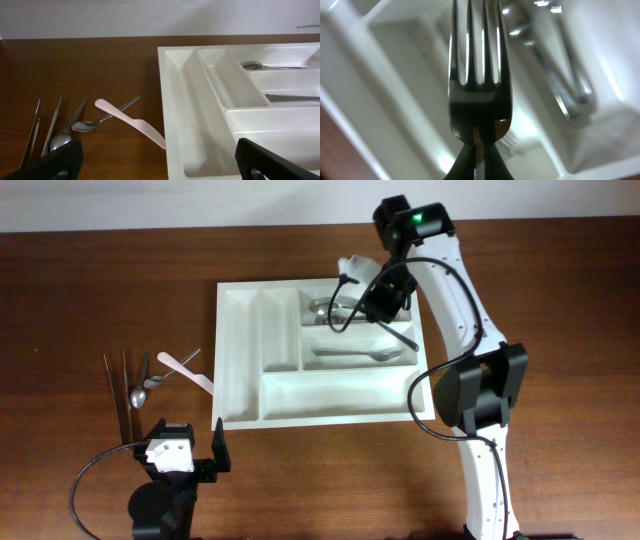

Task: Pack container
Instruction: 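Carry the fork with the right gripper over the upper compartment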

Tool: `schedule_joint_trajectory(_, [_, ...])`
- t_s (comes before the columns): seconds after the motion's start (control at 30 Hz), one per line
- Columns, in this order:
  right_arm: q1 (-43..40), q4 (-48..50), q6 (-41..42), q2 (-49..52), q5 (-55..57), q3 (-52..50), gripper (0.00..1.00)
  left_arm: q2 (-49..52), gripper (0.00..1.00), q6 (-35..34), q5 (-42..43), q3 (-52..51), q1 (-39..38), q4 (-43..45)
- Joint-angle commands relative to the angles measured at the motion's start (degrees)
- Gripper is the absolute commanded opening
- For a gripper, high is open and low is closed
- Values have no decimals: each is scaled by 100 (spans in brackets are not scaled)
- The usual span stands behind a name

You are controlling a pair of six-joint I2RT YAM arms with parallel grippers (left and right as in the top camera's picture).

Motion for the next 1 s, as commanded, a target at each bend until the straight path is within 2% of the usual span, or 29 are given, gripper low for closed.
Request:
schedule_joint_trajectory(0.0, [109,-175,-990,15,-144,111,4,-39,99,85,85,-24,28,-7])
schedule_joint_trajectory(0.53, [210,-20,-3027,26,-800,-319,4,-39,99,85,85,-24,28,-7])
schedule_joint_trajectory(0.97, [269,745,-3171,26,-800,-1217,4,-39,99,85,85,-24,28,-7])
